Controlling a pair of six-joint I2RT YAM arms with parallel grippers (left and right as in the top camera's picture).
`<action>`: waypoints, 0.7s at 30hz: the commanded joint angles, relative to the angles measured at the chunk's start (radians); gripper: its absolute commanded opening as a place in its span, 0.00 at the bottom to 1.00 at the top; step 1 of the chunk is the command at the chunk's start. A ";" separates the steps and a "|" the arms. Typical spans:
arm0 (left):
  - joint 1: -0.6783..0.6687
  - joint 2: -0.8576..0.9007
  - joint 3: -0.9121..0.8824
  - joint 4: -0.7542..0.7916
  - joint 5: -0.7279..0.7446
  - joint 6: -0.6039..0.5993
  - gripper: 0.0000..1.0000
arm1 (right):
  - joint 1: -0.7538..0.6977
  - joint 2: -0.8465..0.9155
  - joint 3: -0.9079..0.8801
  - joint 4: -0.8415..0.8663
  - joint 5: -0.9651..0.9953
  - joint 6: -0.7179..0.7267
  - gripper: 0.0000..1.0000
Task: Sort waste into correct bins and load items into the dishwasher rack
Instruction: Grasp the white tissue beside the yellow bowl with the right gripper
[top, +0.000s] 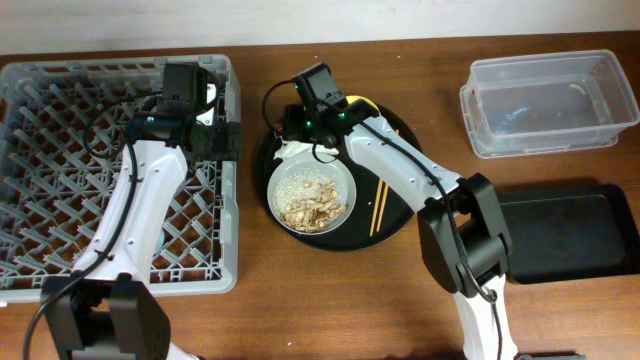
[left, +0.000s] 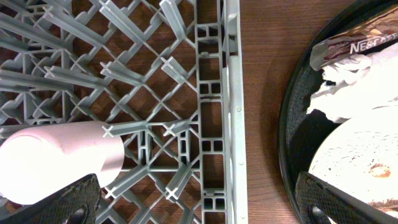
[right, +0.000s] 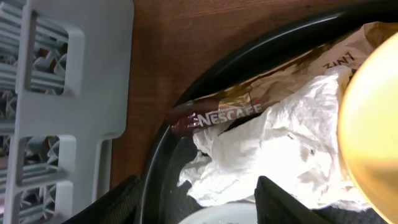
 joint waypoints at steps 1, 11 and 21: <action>0.004 -0.014 -0.002 -0.001 0.003 -0.010 0.99 | 0.008 0.045 0.008 0.017 0.017 0.029 0.59; 0.004 -0.014 -0.002 -0.001 0.003 -0.010 0.99 | 0.032 0.123 0.008 0.032 0.100 0.050 0.47; 0.004 -0.014 -0.002 -0.001 0.003 -0.010 0.99 | 0.013 0.074 0.120 -0.108 0.100 0.045 0.04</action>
